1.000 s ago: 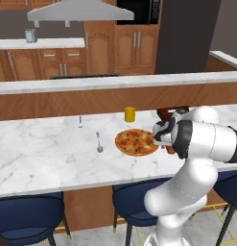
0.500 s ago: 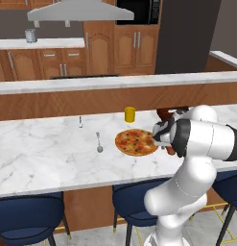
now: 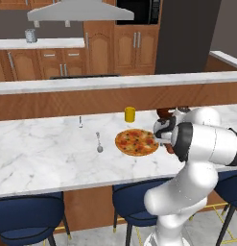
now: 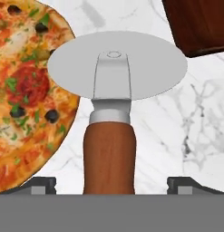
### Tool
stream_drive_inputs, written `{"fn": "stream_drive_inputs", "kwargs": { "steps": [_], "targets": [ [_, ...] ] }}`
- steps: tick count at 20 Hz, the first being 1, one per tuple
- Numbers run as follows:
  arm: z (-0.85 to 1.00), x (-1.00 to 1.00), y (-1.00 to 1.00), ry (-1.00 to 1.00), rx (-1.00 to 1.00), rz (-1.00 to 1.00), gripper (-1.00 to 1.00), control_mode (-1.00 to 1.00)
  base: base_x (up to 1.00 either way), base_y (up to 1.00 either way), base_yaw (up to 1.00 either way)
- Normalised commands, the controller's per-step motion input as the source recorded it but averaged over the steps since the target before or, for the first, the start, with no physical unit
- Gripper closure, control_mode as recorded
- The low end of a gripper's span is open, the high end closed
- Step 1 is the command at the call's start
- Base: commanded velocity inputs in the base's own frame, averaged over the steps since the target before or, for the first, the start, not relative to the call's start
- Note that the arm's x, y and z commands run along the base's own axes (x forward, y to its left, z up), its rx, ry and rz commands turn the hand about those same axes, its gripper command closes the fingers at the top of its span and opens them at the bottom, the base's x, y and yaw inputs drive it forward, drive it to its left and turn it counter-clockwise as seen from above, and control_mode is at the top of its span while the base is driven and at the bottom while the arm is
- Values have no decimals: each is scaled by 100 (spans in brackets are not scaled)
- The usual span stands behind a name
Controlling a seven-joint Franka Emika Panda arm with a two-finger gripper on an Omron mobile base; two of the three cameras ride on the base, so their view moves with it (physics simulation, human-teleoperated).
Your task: Take the pizza cutter from the drawer on the left and place it on the dining counter for cutting.
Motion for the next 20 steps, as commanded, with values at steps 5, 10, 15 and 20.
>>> {"fn": "stream_drive_inputs", "kwargs": {
  "steps": [5, 10, 15, 20],
  "targets": [
    [70, -26, 10, 0, 0, 0, -100, -100, 0, 0, 0],
    [68, -27, 43, 0, 0, 0, -100, -100, 0, 0, 0],
    [66, -40, 58, 0, 0, 0, -100, -100, 0, 0, 0],
    [96, -51, 24, 0, 0, 3, -100, -100, 0, 0, 0]
  ]
}}
